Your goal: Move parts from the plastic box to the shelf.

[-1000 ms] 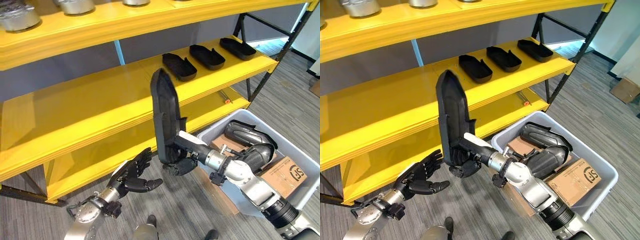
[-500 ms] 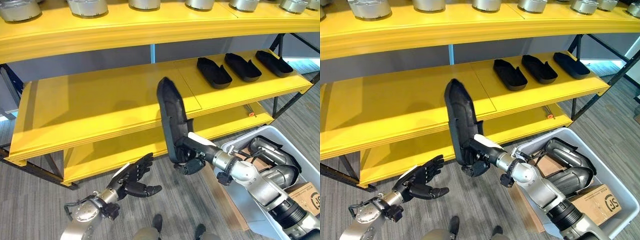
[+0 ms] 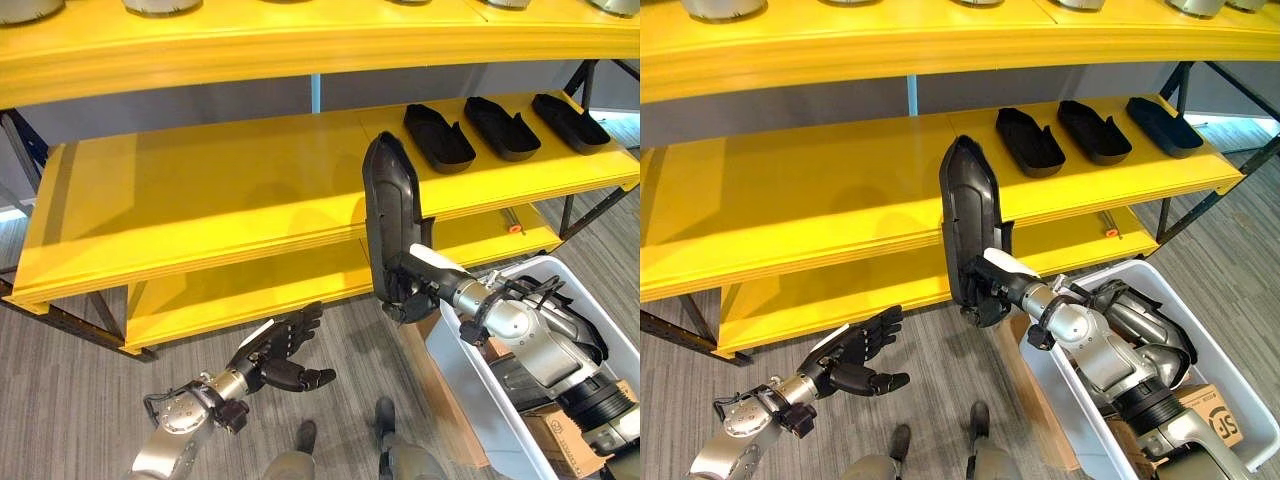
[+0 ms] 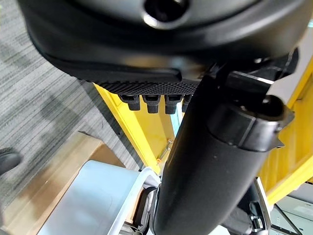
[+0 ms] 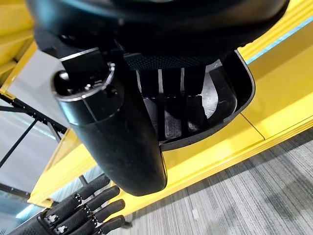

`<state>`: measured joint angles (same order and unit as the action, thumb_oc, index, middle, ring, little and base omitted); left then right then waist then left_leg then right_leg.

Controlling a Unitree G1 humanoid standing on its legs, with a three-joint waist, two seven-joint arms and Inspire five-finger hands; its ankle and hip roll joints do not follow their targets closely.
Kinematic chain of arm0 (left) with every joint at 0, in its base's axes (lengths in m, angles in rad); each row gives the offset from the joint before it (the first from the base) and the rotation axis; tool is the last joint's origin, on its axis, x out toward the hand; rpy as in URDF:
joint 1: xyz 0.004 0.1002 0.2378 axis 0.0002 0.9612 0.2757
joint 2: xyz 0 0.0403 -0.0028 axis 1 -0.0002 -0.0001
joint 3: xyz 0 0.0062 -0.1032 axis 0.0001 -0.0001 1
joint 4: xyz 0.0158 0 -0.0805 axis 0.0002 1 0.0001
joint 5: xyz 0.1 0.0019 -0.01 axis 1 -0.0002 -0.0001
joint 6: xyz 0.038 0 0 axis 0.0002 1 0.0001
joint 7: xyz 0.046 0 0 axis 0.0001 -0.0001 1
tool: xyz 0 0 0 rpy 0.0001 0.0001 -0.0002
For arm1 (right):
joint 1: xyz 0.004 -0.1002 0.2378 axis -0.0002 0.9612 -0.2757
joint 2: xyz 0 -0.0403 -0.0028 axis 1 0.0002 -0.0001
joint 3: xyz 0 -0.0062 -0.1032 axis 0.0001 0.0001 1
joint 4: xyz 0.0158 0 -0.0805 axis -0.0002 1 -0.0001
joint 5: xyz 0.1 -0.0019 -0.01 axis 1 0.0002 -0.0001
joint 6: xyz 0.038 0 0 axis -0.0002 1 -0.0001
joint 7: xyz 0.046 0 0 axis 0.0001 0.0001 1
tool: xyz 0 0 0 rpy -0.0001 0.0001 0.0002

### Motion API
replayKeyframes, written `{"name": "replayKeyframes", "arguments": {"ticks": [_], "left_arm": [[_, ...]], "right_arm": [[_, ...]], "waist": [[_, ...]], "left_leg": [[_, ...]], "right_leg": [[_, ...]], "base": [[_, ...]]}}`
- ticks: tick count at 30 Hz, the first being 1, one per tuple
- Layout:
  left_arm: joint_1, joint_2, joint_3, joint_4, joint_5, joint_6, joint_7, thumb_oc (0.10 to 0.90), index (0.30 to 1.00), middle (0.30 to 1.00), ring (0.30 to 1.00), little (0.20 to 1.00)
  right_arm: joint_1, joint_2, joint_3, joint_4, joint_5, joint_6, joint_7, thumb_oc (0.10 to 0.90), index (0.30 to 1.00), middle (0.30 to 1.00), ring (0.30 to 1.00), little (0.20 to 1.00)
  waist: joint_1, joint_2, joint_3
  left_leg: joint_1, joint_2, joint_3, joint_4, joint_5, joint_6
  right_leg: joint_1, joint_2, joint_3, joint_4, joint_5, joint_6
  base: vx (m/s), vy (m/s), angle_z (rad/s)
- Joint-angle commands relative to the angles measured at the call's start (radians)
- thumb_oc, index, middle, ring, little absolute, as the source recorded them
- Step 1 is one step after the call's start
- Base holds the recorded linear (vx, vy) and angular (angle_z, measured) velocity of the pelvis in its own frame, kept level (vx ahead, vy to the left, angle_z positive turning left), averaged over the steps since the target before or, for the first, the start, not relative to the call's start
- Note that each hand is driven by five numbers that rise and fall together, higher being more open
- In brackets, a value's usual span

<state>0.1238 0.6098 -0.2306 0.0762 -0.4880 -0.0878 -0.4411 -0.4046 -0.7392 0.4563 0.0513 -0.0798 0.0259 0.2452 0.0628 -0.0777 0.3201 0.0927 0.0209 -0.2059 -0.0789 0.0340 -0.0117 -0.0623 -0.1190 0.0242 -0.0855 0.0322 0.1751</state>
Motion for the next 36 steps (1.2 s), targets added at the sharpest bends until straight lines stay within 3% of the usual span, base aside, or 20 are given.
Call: {"name": "replayKeyframes", "arguments": {"ticks": [1,8,13,16,18,20,22,24,25,26,28,30,35,36], "left_arm": [[-0.018,0.013,0.010,-0.121,-0.028,-0.091,-0.046,0.900,1.000,1.000,1.000,1.000],[-0.015,-0.009,-0.001,-0.151,-0.056,-0.064,-0.086,0.900,1.000,1.000,1.000,1.000],[-0.021,-0.023,-0.018,-0.160,-0.061,-0.044,-0.091,0.900,1.000,1.000,1.000,1.000],[-0.025,-0.026,-0.031,-0.139,-0.070,-0.056,-0.084,0.900,1.000,1.000,1.000,1.000],[-0.040,-0.036,-0.039,-0.140,-0.074,-0.034,-0.081,0.900,1.000,1.000,1.000,1.000],[-0.048,-0.040,-0.038,-0.139,-0.071,-0.019,-0.085,0.900,1.000,1.000,1.000,1.000],[-0.050,-0.045,-0.037,-0.133,-0.069,-0.014,-0.092,0.900,1.000,1.000,1.000,1.000],[-0.047,-0.046,-0.036,-0.130,-0.066,-0.009,-0.097,0.900,1.000,1.000,1.000,1.000],[-0.040,-0.042,-0.039,-0.123,-0.072,-0.022,-0.092,0.900,1.000,1.000,1.000,1.000],[-0.036,-0.045,-0.041,-0.114,-0.074,-0.031,-0.089,0.900,1.000,1.000,1.000,1.000],[-0.028,-0.066,-0.045,-0.079,-0.061,-0.064,-0.087,0.900,1.000,1.000,1.000,1.000],[-0.030,-0.078,-0.042,-0.049,-0.035,-0.084,-0.079,0.900,1.000,1.000,1.000,1.000],[-0.047,-0.071,-0.027,-0.019,-0.044,-0.081,-0.066,0.900,1.000,1.000,1.000,1.000],[-0.058,-0.059,-0.020,-0.012,-0.046,-0.069,-0.070,0.900,1.000,1.000,1.000,1.000]], "right_arm": [[-0.250,-0.019,-0.044,-0.027,-0.047,-0.068,-0.090,0.400,0.300,0.300,0.300,0.300],[-0.255,-0.039,-0.054,-0.057,-0.119,-0.062,-0.046,0.400,0.300,0.300,0.300,0.300],[-0.262,-0.056,-0.061,-0.069,-0.159,-0.072,0.003,0.400,0.300,0.300,0.300,0.300],[-0.271,-0.068,-0.049,-0.076,-0.185,-0.089,0.028,0.400,0.300,0.300,0.300,0.300],[-0.265,-0.071,-0.055,-0.104,-0.186,-0.058,0.025,0.400,0.300,0.300,0.300,0.300],[-0.274,-0.066,-0.057,-0.094,-0.210,-0.062,0.025,0.400,0.300,0.300,0.300,0.300],[-0.293,-0.060,-0.044,-0.085,-0.219,-0.061,0.020,0.400,0.300,0.300,0.300,0.300],[-0.329,-0.042,-0.020,-0.082,-0.231,-0.037,0.022,0.400,0.300,0.300,0.300,0.300],[-0.344,-0.041,-0.006,-0.091,-0.240,-0.034,0.033,0.400,0.300,0.300,0.300,0.300],[-0.349,-0.048,0.002,-0.098,-0.238,-0.031,0.037,0.400,0.300,0.300,0.300,0.300],[-0.363,-0.075,0.012,-0.121,-0.199,-0.005,0.052,0.400,0.300,0.300,0.300,0.300],[-0.384,-0.082,0.026,-0.093,-0.179,-0.020,0.051,0.400,0.300,0.300,0.300,0.300],[-0.384,-0.090,0.021,-0.079,-0.161,-0.035,0.057,0.400,0.300,0.300,0.300,0.300],[-0.364,-0.089,0.004,-0.081,-0.150,-0.028,0.050,0.400,0.300,0.300,0.300,0.300]], "waist": [[0.003,0.007,-0.077],[-0.019,0.024,-0.079],[-0.045,0.037,-0.104],[-0.055,0.050,-0.116],[-0.057,0.056,-0.117],[-0.051,0.054,-0.115],[-0.046,0.055,-0.114],[-0.039,0.062,-0.116],[-0.034,0.066,-0.117],[-0.032,0.067,-0.116],[-0.026,0.068,-0.104],[-0.022,0.066,-0.089],[-0.022,0.079,-0.082],[-0.026,0.081,-0.085]], "left_leg": [[0.033,-0.092,0.119,0.112,-0.216,0.119],[0.044,-0.068,0.206,0.217,-0.272,0.094],[0.069,-0.064,0.233,0.268,-0.296,0.077],[0.055,-0.054,0.250,0.351,-0.223,0.046],[-0.017,-0.056,0.259,0.483,-0.155,0.017],[-0.070,-0.061,0.245,0.529,-0.148,0.013],[-0.087,-0.053,0.248,0.503,-0.151,0.016],[-0.070,-0.015,0.254,0.323,-0.140,0.017],[-0.060,0.026,0.255,0.187,-0.097,-0.005],[-0.065,0.058,0.256,0.136,-0.059,-0.024],[-0.123,0.200,0.232,0.043,0.119,-0.087],[-0.146,0.258,0.228,0.007,0.148,-0.107],[-0.148,0.248,0.228,0.039,0.111,-0.109],[-0.135,0.225,0.241,0.064,0.078,-0.102]], "right_leg": [[-0.080,0.036,0.033,0.055,0.182,-0.017],[-0.034,0.030,-0.040,0.182,0.047,-0.071],[-0.029,0.041,-0.059,0.201,0.018,-0.099],[-0.012,0.059,-0.074,0.196,0.002,-0.128],[0.012,0.059,-0.092,0.190,-0.009,-0.151],[0.030,0.058,-0.093,0.188,-0.019,-0.155],[0.040,0.056,-0.097,0.193,-0.031,-0.154],[0.062,0.056,-0.112,0.193,-0.051,-0.145],[0.086,0.054,-0.119,0.183,-0.066,-0.141],[0.104,0.050,-0.122,0.176,-0.075,-0.142],[0.152,0.027,-0.123,0.157,-0.097,-0.148],[0.177,0.003,-0.129,0.166,-0.118,-0.146],[0.183,-0.021,-0.128,0.204,-0.147,-0.130],[0.183,-0.034,-0.136,0.221,-0.150,-0.117]], "base": [[0.27,-0.348,0.69],[0.26,-0.239,0.12],[0.18,-0.197,0.30],[0.10,-0.169,0.19],[0.08,-0.180,0.32],[0.06,-0.093,0.46],[0.08,-0.021,0.23],[0.17,0.075,0.17],[0.23,0.150,0.20],[0.27,0.225,0.32],[0.33,0.298,0.46],[0.34,0.282,-0.02],[0.30,0.248,-0.50],[0.32,0.233,-0.68]]}}
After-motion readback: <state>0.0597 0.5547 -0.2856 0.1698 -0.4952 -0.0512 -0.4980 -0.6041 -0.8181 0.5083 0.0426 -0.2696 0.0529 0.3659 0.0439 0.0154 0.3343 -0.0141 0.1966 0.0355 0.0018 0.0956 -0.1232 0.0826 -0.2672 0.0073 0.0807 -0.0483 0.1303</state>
